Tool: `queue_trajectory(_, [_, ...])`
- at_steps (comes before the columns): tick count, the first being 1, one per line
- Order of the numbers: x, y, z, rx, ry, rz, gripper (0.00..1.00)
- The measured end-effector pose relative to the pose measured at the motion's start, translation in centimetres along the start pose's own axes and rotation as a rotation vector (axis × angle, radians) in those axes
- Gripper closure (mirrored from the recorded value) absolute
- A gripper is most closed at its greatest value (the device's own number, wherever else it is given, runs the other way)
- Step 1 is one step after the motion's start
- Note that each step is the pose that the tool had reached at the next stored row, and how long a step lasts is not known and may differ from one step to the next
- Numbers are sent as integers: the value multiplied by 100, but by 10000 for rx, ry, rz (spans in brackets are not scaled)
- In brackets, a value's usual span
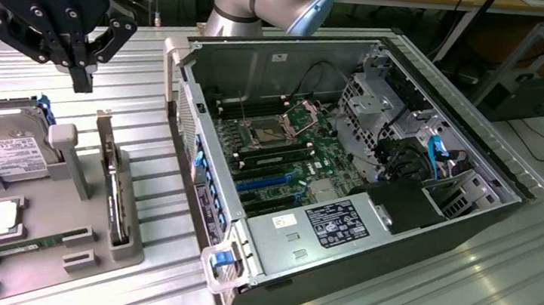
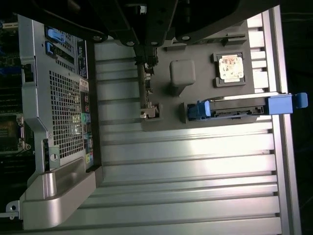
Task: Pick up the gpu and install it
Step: 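Pick up the gpu and move the gpu toward the slot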
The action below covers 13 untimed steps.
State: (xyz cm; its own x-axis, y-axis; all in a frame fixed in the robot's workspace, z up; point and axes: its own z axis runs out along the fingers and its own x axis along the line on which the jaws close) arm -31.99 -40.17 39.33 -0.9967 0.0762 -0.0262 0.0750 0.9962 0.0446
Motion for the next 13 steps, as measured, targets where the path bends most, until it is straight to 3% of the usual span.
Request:
queue_trajectory(11, [0,0,0,0,0,0,89])
queue_trajectory(13, [0,0,0,0,0,-1,76])
